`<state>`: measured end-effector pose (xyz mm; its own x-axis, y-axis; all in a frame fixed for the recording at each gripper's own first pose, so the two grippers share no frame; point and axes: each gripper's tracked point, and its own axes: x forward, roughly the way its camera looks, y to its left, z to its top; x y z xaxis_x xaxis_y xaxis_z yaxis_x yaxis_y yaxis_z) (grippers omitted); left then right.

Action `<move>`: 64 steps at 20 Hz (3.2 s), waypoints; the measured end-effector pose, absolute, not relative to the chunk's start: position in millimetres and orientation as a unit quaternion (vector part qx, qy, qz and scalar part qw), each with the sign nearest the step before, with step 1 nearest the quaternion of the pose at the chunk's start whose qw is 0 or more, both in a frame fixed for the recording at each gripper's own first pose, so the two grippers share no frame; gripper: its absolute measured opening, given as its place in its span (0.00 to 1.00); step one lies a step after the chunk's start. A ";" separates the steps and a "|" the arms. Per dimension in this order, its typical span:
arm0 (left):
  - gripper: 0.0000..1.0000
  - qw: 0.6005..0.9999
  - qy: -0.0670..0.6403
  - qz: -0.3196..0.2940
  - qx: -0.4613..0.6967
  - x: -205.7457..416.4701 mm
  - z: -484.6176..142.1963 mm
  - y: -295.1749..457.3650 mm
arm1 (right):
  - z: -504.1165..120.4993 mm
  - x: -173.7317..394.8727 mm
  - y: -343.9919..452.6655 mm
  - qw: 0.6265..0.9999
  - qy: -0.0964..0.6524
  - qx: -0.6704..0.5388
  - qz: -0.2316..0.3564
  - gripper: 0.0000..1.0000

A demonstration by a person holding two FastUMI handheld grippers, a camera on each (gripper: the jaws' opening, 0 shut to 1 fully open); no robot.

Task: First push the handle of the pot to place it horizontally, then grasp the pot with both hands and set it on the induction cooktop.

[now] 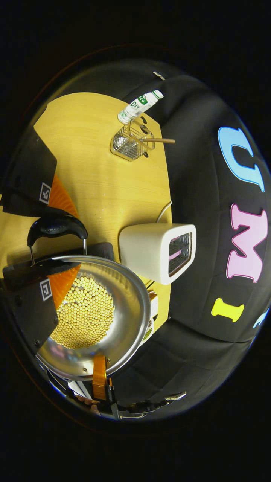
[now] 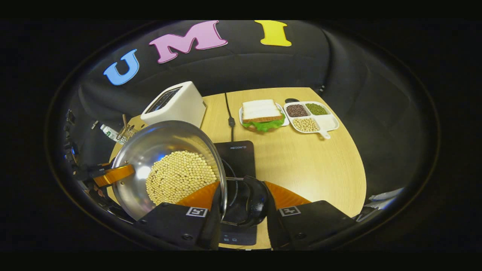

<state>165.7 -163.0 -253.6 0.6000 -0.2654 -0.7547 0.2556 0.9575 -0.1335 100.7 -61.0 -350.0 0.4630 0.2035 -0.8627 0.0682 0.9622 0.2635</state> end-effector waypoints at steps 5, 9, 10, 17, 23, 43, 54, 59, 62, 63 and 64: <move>0.57 0.896 0.419 -0.144 -0.002 167.3 -260.4 -183.7 | -363.2 101.7 -79.3 0.847 0.513 0.135 0.040 0.54; 0.57 0.897 0.421 -0.138 -0.004 166.8 -267.5 -185.4 | -371.0 102.6 -80.4 0.847 0.512 0.133 0.045 0.54; 0.57 0.897 0.421 -0.136 -0.004 165.6 -269.0 -184.9 | -373.5 102.7 -79.0 0.847 0.513 0.133 0.046 0.54; 0.57 0.896 0.423 -0.135 -0.004 166.2 -273.6 -179.5 | -377.0 102.5 -74.1 0.847 0.513 0.133 0.046 0.50; 0.57 0.894 0.425 -0.140 -0.011 166.3 -282.1 -180.1 | -381.2 102.1 -73.2 0.848 0.511 0.132 0.041 0.53; 0.78 0.899 0.417 -0.135 0.003 164.1 -284.4 -184.8 | -381.3 96.4 -70.8 0.841 0.522 0.137 0.039 0.86; 0.96 0.918 0.382 -0.111 0.004 157.4 -254.5 -172.7 | -338.3 107.0 -83.3 0.882 0.451 0.137 -0.001 0.99; 0.95 0.940 0.325 -0.097 0.018 150.2 -213.3 -155.6 | -290.9 103.2 -87.1 0.919 0.377 0.117 -0.008 0.99; 0.95 0.953 0.287 -0.097 -0.008 139.1 -181.5 -149.4 | -253.1 99.3 -89.6 0.940 0.327 0.099 -0.015 0.99; 0.95 0.958 0.271 -0.094 -0.014 136.2 -168.1 -145.3 | -239.7 97.6 -90.8 0.947 0.309 0.090 -0.017 0.99; 0.95 0.962 0.255 -0.094 -0.018 132.6 -155.0 -142.2 | -225.7 94.7 -90.7 0.953 0.291 0.082 -0.018 0.99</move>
